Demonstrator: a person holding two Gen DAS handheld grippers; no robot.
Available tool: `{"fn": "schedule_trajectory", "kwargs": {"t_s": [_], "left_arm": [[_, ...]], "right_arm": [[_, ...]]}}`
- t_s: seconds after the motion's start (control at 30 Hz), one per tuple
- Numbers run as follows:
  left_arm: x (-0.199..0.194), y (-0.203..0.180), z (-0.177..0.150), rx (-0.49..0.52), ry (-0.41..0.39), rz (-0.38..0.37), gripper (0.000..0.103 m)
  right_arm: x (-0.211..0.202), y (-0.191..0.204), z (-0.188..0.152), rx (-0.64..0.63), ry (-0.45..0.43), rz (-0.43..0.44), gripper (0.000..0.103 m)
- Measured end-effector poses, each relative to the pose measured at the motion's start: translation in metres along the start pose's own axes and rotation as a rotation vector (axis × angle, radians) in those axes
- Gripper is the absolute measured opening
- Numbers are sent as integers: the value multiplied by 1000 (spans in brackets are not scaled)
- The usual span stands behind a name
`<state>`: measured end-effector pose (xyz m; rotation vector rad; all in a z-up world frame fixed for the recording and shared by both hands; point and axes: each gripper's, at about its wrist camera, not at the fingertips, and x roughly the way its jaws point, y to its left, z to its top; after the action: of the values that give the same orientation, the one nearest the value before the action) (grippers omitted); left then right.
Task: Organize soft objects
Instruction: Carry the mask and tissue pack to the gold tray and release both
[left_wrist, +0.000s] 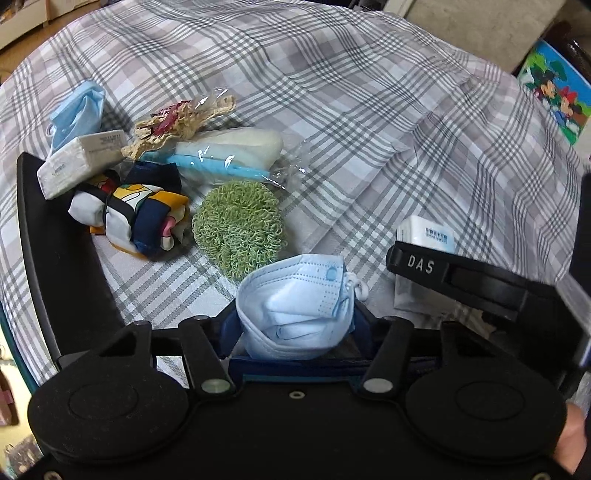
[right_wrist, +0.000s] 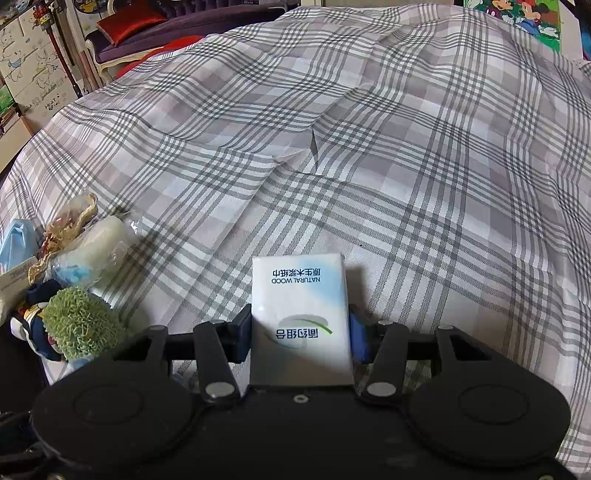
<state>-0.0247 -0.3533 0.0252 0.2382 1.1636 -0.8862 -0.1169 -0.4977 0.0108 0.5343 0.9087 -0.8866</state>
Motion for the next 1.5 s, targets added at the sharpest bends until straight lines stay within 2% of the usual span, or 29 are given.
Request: {"fn": "schedule_trajectory", "kwargs": {"t_s": [0.03, 0.07, 0.1, 0.13, 0.3, 0.4, 0.47, 0.83, 1.23, 1.37, 1.5], "left_arm": [[1, -1, -1, 10, 6, 5, 65], [3, -2, -1, 20, 16, 7, 80], [4, -2, -1, 26, 25, 5, 85], [6, -1, -2, 26, 32, 6, 88], [16, 1, -2, 15, 82, -3, 88], [19, 2, -2, -1, 102, -21, 83], [19, 2, -2, -3, 104, -12, 71], [3, 7, 2, -4, 68, 9, 51], [-65, 23, 2, 3, -39, -16, 50], [-93, 41, -6, 3, -66, 7, 50], [-125, 75, -19, -21, -98, 47, 50]], "right_arm": [[0, 0, 0, -1, 0, 0, 50], [0, 0, 0, -2, 0, 1, 50], [0, 0, 0, -3, 0, 2, 50], [0, 0, 0, -4, 0, 2, 50], [0, 0, 0, -10, -1, 1, 50], [0, 0, 0, -10, -1, 1, 50], [-1, 0, 0, -9, -1, 1, 50], [-2, -2, 1, 1, -19, 14, 50], [-29, -12, 1, 60, -151, 57, 50], [-50, -9, -3, 51, -220, 86, 50], [-83, -1, -7, 49, -272, 160, 50]]}}
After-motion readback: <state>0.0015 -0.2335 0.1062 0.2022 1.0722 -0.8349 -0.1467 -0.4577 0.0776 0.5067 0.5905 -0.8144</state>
